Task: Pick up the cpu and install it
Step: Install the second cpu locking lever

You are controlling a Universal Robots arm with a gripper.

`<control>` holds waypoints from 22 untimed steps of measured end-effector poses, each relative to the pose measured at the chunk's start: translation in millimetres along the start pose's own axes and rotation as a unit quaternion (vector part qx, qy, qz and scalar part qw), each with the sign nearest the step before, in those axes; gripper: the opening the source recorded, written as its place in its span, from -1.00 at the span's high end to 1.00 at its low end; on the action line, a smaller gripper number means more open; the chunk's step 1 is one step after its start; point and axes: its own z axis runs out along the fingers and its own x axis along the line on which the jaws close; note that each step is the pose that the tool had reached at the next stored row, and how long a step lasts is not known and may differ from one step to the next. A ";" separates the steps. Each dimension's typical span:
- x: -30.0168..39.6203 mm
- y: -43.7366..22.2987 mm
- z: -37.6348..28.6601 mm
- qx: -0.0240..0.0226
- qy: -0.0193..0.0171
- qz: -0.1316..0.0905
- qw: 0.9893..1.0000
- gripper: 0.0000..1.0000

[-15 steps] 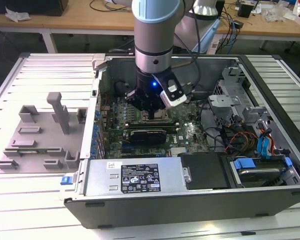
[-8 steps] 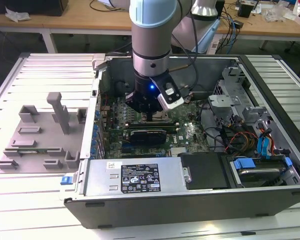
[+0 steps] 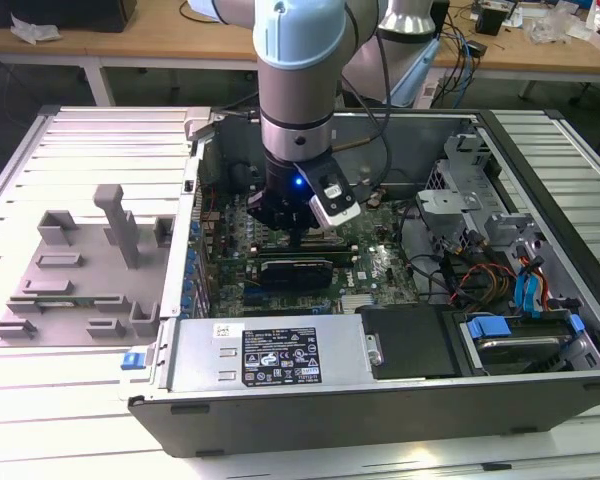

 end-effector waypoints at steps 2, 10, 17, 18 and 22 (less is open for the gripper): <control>1.3 -0.6 0.1 -0.009 0.000 0.000 1.000 0.79; 5.2 -11.4 0.1 -0.022 -0.001 -0.002 1.000 0.79; 6.1 -16.3 1.9 -0.055 -0.002 -0.008 0.998 0.79; 6.1 -16.3 1.9 -0.055 -0.002 -0.008 0.998 0.79; 6.0 -17.3 2.1 -0.078 -0.003 -0.007 0.997 0.79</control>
